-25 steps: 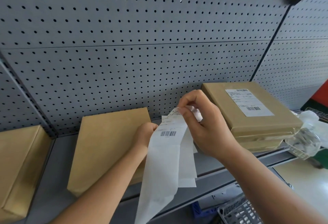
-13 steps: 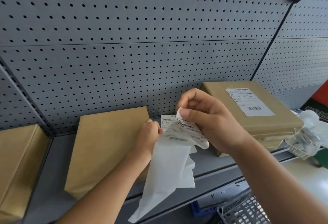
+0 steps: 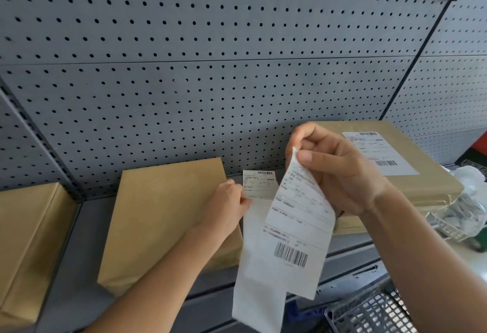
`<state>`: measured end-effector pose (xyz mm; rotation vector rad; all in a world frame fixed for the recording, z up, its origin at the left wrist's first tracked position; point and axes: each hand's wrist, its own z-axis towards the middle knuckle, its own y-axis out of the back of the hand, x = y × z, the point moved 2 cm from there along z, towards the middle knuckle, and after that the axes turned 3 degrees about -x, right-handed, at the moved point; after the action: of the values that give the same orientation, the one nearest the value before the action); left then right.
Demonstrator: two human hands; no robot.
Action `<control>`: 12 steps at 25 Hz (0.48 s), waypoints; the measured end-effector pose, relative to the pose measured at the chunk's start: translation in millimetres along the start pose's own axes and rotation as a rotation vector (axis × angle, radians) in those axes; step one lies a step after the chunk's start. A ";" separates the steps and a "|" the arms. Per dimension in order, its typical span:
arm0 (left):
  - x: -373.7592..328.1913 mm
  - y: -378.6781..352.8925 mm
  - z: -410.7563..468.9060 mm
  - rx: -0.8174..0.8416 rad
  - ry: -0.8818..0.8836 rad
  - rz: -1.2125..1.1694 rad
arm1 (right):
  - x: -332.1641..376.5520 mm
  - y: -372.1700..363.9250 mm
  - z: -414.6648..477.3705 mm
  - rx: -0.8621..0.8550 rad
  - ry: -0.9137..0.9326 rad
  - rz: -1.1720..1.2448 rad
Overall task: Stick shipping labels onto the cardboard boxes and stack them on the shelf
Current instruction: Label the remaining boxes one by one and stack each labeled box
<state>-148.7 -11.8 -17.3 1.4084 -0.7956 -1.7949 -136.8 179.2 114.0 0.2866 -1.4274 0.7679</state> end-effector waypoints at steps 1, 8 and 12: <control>-0.3 5.5 -0.6 0.010 0.042 -0.064 | -5.4 1.6 3.2 -0.031 -0.032 -0.031; 10.2 50.4 -17.6 0.058 0.246 -0.862 | -42.4 9.5 28.1 -0.188 -0.135 -0.413; 5.7 59.7 -32.8 0.208 0.158 -0.930 | -51.9 -1.6 45.5 -0.178 -0.096 -0.561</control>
<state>-108.2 -51.2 21.1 2.2656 -0.2279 -2.2431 -168.9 134.7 72.3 0.5608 -1.3995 0.1711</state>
